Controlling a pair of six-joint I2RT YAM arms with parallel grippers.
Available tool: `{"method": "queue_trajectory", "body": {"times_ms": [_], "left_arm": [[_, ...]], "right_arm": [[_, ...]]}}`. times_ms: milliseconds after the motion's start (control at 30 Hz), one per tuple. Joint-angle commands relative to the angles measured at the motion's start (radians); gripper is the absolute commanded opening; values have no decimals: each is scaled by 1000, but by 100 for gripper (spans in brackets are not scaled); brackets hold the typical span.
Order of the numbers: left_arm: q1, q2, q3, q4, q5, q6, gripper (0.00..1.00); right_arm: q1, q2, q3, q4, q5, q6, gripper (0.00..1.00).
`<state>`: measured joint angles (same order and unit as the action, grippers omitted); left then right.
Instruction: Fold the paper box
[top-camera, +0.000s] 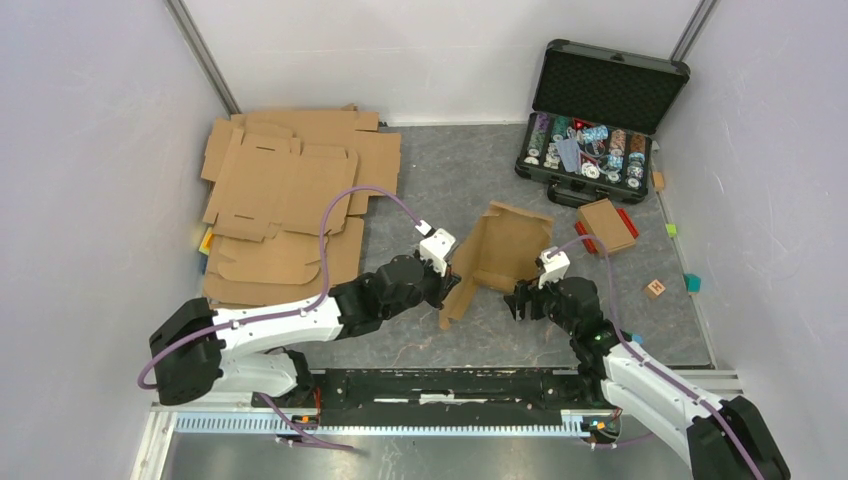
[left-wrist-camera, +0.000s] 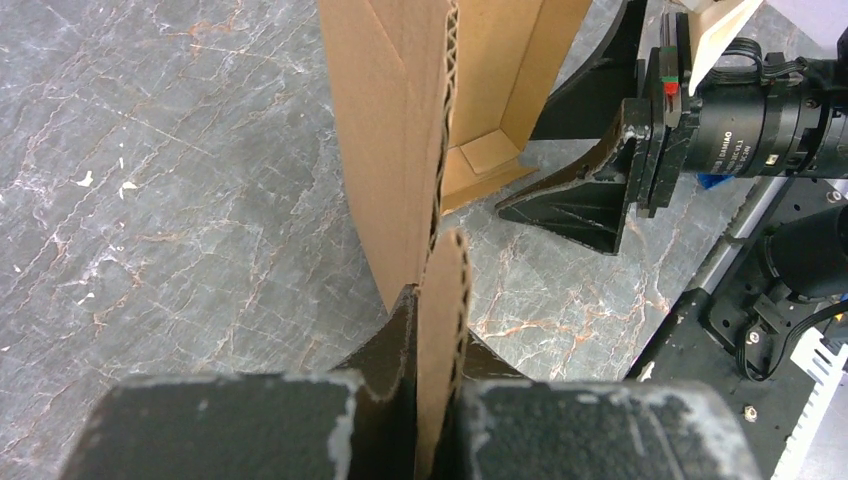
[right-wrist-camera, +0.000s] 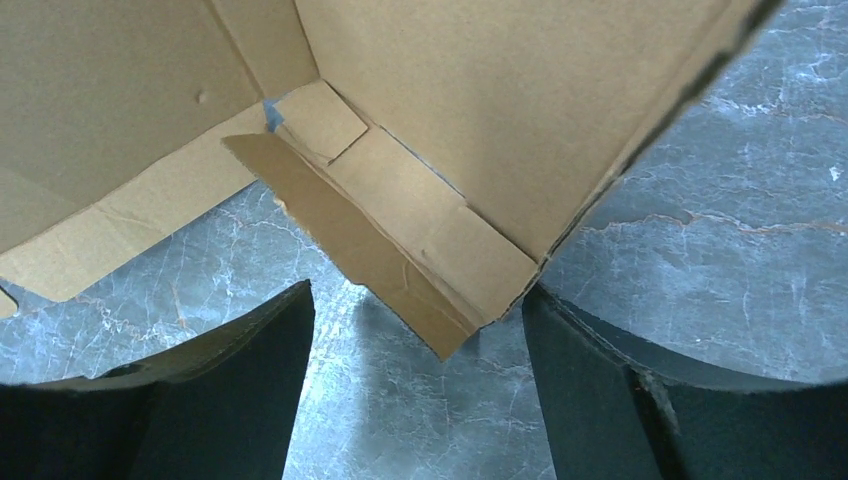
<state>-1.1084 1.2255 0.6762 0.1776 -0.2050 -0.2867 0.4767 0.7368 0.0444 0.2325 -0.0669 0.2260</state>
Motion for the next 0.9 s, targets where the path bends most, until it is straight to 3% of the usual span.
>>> {"method": "queue_trajectory", "body": {"times_ms": [0,100,567,867], "left_arm": [[-10,26,28,-5,72,-48,4],[-10,28,29,-4,71,-48,4],[-11,34,30,-4,81,-48,3],[-12,45,32,8,111,-54,4]], "right_arm": [[15,-3,17,60,-66,-20,84],[19,-3,18,59,-46,-20,84],[23,25,0,149,95,72,56],[29,72,-6,206,185,94,49]]}}
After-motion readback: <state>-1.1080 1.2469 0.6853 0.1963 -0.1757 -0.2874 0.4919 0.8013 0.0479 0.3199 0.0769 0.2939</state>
